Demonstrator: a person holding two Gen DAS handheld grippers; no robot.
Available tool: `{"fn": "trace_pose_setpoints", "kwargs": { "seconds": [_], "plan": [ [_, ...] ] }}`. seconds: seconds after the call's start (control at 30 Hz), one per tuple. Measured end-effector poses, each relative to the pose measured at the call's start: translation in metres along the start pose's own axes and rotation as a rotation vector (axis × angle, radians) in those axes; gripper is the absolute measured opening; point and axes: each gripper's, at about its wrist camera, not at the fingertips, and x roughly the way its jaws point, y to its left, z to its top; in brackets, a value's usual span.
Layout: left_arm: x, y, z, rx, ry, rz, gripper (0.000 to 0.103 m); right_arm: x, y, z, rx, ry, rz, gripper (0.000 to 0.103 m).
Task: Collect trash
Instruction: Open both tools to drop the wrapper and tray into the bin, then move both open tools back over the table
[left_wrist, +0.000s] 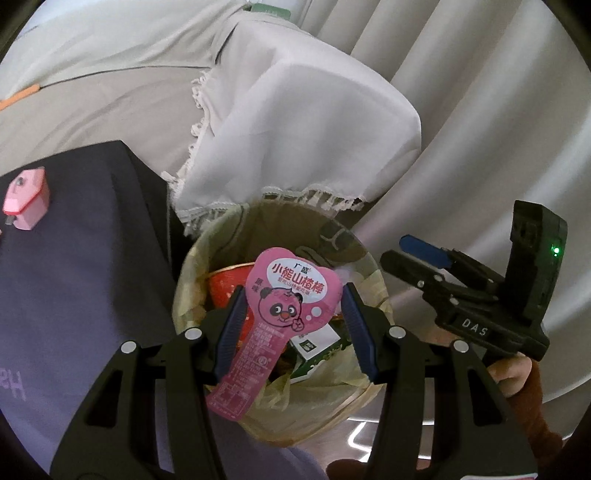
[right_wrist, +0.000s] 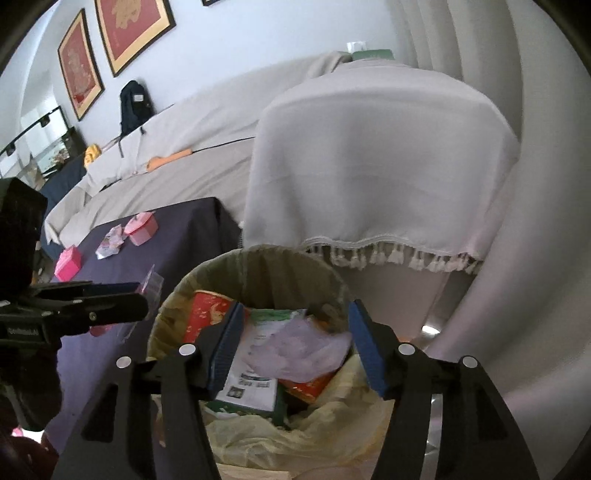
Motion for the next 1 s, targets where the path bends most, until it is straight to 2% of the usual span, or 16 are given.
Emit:
{"fn": "trace_pose_setpoints", "kwargs": {
  "seconds": [0.3,0.43,0.6,0.7,0.83,0.93,1.0],
  "plan": [
    [0.025,-0.009,0.001,0.018,0.015,-0.043,0.050,-0.012,-0.020,0.015,0.046,-0.050,-0.079,0.056],
    [0.026,-0.004,0.006,0.011,0.001,-0.061,0.062,-0.014,-0.025,0.017,0.066,-0.058,-0.088,0.056],
    [0.010,0.013,0.008,-0.025,-0.032,-0.056,0.065,-0.013,-0.020,0.015,0.060,-0.049,-0.078,0.056],
    [-0.012,0.035,0.005,-0.052,-0.081,-0.006,0.065,-0.012,-0.010,0.015,0.038,-0.049,-0.069,0.056],
    [-0.051,0.075,-0.007,-0.106,-0.180,0.132,0.065,-0.009,0.012,0.019,-0.012,-0.045,-0.041,0.056],
    [-0.087,0.119,-0.021,-0.176,-0.269,0.247,0.065,-0.003,0.034,0.023,-0.041,-0.043,0.026,0.056],
    [-0.103,0.146,-0.028,-0.232,-0.295,0.288,0.065,0.003,0.053,0.025,-0.067,-0.039,0.063,0.056]
  ]
}}
